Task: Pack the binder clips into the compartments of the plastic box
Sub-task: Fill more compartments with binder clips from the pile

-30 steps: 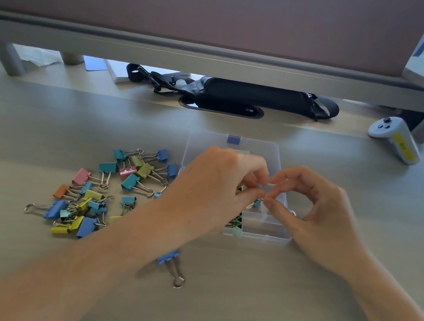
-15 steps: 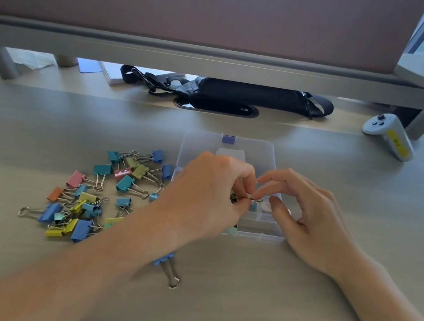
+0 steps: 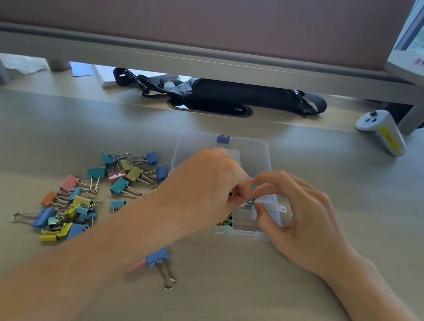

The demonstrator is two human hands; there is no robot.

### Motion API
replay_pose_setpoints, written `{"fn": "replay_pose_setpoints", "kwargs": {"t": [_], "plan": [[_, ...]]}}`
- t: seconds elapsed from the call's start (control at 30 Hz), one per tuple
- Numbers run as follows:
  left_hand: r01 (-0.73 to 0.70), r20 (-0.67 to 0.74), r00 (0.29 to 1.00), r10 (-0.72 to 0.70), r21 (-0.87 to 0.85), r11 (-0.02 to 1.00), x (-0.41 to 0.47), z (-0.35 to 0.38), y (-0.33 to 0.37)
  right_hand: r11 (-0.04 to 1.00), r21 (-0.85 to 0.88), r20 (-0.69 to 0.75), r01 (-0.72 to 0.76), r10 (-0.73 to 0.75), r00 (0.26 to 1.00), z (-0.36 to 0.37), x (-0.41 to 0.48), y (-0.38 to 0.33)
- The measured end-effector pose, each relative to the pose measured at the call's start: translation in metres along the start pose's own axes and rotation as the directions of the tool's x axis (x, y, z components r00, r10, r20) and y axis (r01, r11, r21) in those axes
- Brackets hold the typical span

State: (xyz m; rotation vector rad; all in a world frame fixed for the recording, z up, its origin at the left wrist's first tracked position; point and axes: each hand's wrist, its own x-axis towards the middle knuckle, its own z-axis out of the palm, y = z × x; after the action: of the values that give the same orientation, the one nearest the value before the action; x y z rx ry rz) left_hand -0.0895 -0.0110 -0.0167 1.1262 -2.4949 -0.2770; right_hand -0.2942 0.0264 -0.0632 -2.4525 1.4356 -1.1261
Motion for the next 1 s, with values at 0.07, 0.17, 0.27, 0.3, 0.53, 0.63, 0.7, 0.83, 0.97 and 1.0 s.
{"fn": "replay_pose_setpoints", "kwargs": {"t": [0.07,0.17,0.27,0.3,0.53,0.63,0.7,0.83,0.97,1.0], "plan": [[0.016,0.002,1.0,-0.016,-0.011,1.0,0.005,-0.001,0.002,1.0,0.001,-0.006,-0.014,0.014,1.0,0.001,0.0,0.0],[0.042,0.012,0.999,-0.042,-0.022,0.999,0.012,-0.001,0.005,0.998,0.042,-0.015,-0.039,0.04,0.999,0.002,-0.001,0.0],[0.087,0.028,0.996,-0.086,-0.046,0.995,0.014,0.0,0.006,0.992,0.102,-0.014,-0.07,0.072,0.997,0.001,-0.002,0.0],[0.095,0.024,0.995,-0.094,-0.061,0.994,0.015,0.001,0.005,0.991,0.111,-0.003,-0.072,0.073,0.997,0.001,-0.002,-0.001],[0.116,-0.008,0.993,-0.119,-0.18,0.977,0.01,0.004,0.001,0.998,0.001,0.065,0.066,-0.066,0.996,0.004,-0.002,-0.001],[0.136,0.023,0.991,-0.134,-0.235,0.962,0.006,-0.001,-0.006,0.994,-0.046,0.085,0.098,-0.094,0.992,0.004,-0.002,-0.002],[0.138,0.013,0.99,-0.14,-0.243,0.96,0.0,-0.006,-0.015,0.994,-0.049,0.091,0.095,-0.09,0.992,0.003,-0.002,-0.001],[0.163,-0.055,0.982,-0.18,-0.228,0.96,-0.018,-0.028,-0.039,0.997,-0.043,0.094,0.07,-0.066,0.993,0.004,-0.003,-0.001],[0.265,0.021,0.964,-0.264,-0.101,0.959,-0.036,-0.06,-0.075,0.998,-0.045,0.096,0.052,-0.048,0.994,0.004,-0.003,-0.002],[0.285,0.077,0.957,-0.28,-0.068,0.956,-0.041,-0.068,-0.083,0.998,-0.045,0.095,0.051,-0.047,0.994,0.004,-0.003,-0.002]]}}
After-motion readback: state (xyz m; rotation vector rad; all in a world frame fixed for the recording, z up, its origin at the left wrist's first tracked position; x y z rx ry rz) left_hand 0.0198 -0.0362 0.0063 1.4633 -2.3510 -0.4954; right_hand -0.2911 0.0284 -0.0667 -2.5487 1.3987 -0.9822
